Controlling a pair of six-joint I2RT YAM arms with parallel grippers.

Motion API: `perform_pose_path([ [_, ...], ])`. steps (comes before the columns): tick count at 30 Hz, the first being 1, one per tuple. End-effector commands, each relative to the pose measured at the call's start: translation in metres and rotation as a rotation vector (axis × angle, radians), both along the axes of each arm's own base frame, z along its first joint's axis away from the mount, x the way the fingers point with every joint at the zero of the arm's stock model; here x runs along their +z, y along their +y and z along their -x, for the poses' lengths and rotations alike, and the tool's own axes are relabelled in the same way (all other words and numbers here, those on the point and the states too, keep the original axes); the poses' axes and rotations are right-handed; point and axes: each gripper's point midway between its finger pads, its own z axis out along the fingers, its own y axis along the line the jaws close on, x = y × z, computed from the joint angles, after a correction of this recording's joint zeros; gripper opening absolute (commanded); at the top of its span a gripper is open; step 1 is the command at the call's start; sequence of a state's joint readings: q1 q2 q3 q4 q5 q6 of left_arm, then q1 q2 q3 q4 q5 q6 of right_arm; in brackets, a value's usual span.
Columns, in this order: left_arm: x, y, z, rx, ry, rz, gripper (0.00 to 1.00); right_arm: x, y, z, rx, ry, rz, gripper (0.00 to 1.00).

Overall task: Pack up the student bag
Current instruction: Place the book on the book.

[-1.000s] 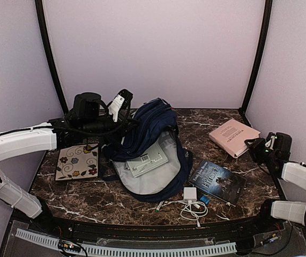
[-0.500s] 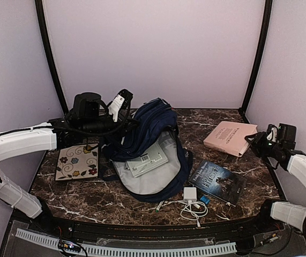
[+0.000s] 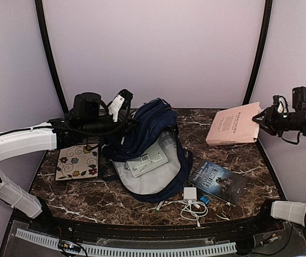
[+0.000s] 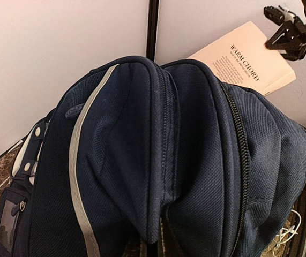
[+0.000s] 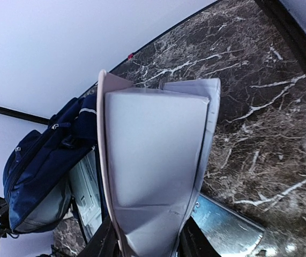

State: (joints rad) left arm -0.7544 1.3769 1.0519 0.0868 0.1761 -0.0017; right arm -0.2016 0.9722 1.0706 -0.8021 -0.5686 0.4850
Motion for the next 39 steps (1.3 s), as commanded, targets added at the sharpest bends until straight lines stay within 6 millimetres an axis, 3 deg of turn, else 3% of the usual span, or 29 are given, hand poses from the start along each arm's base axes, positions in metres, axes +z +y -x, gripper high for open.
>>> perform_pose_path([
  [1,0.079,0.001,-0.002,-0.005,-0.199,0.138,0.0,0.047,-0.007,0.035,0.013,0.019,0.159,0.08],
  [4,0.08,0.002,-0.002,-0.002,-0.203,0.137,0.0,0.073,-0.007,0.046,0.002,-0.014,0.178,0.07],
  [7,0.079,0.002,-0.002,-0.004,-0.202,0.137,0.0,0.078,0.006,0.052,0.046,-0.021,0.125,0.03],
  [14,0.081,0.002,-0.002,-0.003,-0.205,0.138,0.0,0.057,0.034,0.066,0.13,0.123,0.171,0.0],
  [17,0.079,0.001,-0.002,-0.004,-0.201,0.136,0.0,0.04,0.049,0.072,0.187,0.232,0.271,0.0],
  [25,0.079,0.001,-0.003,-0.003,-0.203,0.133,0.0,0.011,0.061,0.059,0.246,0.322,0.428,0.0],
  [29,0.076,0.002,-0.004,0.002,-0.203,0.125,0.0,-0.017,0.077,0.058,0.296,0.404,0.513,0.0],
  [39,0.073,0.0,-0.005,0.001,-0.197,0.119,0.0,-0.049,0.116,0.041,0.382,0.461,0.704,0.1],
])
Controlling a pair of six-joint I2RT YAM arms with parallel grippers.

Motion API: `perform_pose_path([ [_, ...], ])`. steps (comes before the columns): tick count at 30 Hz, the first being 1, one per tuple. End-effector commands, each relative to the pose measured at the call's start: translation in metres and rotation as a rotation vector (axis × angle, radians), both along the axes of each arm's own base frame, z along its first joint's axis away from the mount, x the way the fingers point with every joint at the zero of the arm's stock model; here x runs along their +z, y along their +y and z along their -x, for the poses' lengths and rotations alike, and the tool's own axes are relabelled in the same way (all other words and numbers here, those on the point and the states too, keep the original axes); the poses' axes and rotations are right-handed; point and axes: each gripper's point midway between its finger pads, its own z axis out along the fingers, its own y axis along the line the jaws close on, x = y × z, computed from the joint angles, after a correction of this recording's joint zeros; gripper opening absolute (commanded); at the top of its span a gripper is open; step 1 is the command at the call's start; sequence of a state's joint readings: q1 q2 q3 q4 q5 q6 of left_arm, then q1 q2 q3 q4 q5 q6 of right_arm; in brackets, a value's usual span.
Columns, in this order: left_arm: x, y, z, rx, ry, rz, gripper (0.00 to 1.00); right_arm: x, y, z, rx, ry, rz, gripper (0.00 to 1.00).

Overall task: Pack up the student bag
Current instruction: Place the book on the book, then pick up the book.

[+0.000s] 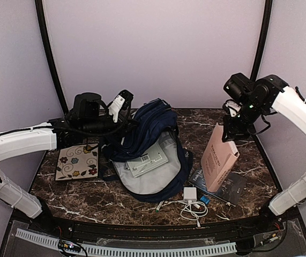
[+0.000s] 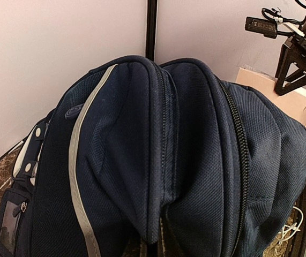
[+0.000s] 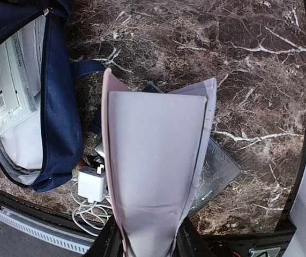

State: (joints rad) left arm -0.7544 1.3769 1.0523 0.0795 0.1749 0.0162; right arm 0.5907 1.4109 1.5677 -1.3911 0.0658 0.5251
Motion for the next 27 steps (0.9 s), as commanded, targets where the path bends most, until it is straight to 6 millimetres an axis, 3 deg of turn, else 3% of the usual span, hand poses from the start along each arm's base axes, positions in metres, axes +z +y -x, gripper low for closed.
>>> perform_pose_path([
  [1,0.074,0.0,-0.006,0.005,-0.189,0.135,0.0,-0.019,0.01,-0.002,0.032,0.039,0.106,0.13],
  [5,0.075,0.0,-0.005,0.004,-0.189,0.135,0.0,-0.027,0.027,-0.004,0.083,0.053,0.133,0.26],
  [11,0.077,0.001,-0.004,0.005,-0.193,0.138,0.0,-0.025,0.031,-0.011,0.096,0.033,0.153,0.41],
  [15,0.078,0.001,-0.004,0.001,-0.195,0.141,0.0,-0.027,0.034,-0.018,0.104,0.031,0.171,0.45],
  [19,0.076,0.0,-0.004,0.001,-0.192,0.137,0.0,-0.024,0.036,-0.025,0.102,0.008,0.18,0.44],
  [22,0.078,0.001,-0.004,0.002,-0.196,0.139,0.0,-0.021,0.039,-0.027,0.105,0.002,0.174,0.27],
  [23,0.079,0.001,-0.003,0.003,-0.199,0.14,0.0,-0.016,0.038,-0.029,0.096,-0.017,0.171,0.19],
  [26,0.079,0.002,-0.004,0.005,-0.2,0.137,0.0,0.004,0.034,-0.031,0.063,-0.078,0.145,0.17],
  [27,0.079,0.002,-0.003,0.005,-0.2,0.138,0.0,0.019,0.032,-0.029,0.054,-0.116,0.11,0.17],
])
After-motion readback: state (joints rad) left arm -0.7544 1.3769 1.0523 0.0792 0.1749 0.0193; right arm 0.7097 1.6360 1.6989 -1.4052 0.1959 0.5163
